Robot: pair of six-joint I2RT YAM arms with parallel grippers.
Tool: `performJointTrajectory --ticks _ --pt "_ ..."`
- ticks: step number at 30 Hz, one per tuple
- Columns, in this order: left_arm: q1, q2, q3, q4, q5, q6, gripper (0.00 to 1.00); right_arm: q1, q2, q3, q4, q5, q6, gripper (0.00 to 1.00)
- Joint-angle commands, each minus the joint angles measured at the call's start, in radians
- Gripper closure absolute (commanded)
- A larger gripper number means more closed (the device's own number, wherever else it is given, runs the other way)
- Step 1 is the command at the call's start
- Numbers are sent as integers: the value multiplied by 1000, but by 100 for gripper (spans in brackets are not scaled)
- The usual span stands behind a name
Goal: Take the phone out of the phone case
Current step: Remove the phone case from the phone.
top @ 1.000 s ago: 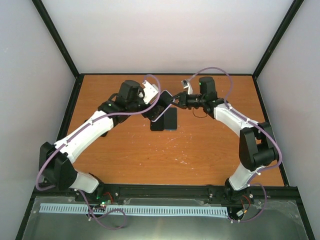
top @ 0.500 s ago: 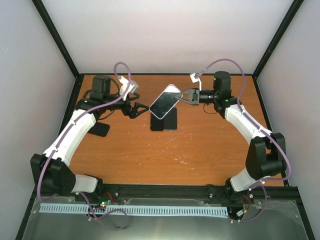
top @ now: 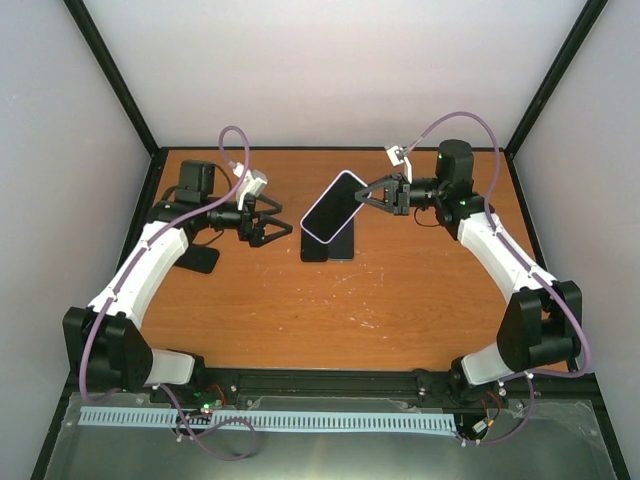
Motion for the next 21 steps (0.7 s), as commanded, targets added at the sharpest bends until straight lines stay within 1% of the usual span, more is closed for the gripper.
performJointTrajectory --ticks 1,7,8,21 --pt "2 10 -15 2 58 11 0 1 -39 27 30 -37 -10 97" --pt "0 29 -10 26 49 -20 1 12 -38 26 36 -30 -1 97" --pt "-1 32 -9 25 46 -23 1 33 -38 28 36 -29 0 97" --pt "-11 52 -5 41 -18 -43 7 63 -45 29 32 -26 0 97"
